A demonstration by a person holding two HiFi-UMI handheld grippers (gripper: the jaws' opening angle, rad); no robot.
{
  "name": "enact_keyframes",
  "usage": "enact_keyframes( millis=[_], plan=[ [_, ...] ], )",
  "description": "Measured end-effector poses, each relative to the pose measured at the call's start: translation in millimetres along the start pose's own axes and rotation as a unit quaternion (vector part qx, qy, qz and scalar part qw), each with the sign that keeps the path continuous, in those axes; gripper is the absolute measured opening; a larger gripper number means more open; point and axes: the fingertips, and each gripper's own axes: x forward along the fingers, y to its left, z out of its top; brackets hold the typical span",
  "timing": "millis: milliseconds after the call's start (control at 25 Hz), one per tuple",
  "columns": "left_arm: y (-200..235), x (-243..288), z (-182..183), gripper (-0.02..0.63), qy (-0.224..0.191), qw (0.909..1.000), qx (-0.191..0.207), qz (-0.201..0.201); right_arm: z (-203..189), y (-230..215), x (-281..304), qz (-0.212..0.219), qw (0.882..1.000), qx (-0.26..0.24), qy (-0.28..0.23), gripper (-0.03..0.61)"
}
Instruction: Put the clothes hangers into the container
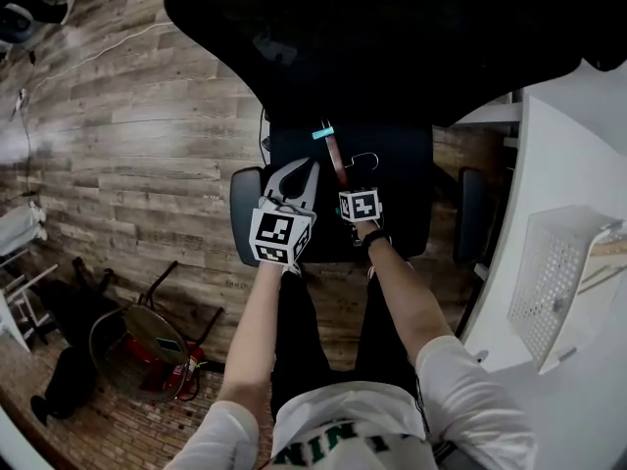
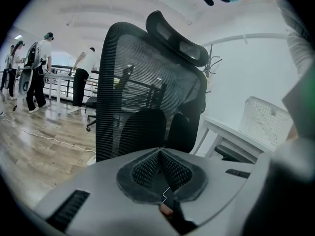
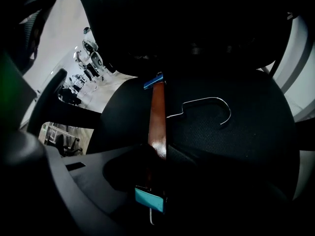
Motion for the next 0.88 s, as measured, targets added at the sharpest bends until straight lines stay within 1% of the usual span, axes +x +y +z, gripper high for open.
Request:
enact_keyframes(
  millis=[200,320,400,560,720,880],
  plan=[
    [-12,-10,14,0.011,-0.004,1.0,0.003,0.002,6,3,-35,0.008,1.0,0.01,-0.014,0.14],
    [-20,-22,24,0.011,-0.012,0.9999,-0.001,0.003,7,14,-60,0.02,0.999,0.01,-0.025,0.14],
    [-27,-33,32,0.011,-0.014,0.9999,0.001,0.005,7,25,-83,0.028,0.999,0.002,-0.034,0.14],
    [-46,-55,57,0.011,-0.02,0.9997,0.014,-0.002,11,42,-135,0.048,0.997,-0.033,-0.059,0.14],
    [-71,-86,85,0.011,-0.028,0.9994,0.018,-0.009,18,55,-201,0.047,0.993,-0.059,-0.086,0.14],
    [-97,-119,121,0.011,-0.045,0.9988,0.017,-0.005,34,63,-276,0.043,0.988,-0.068,-0.129,0.14]
  ],
)
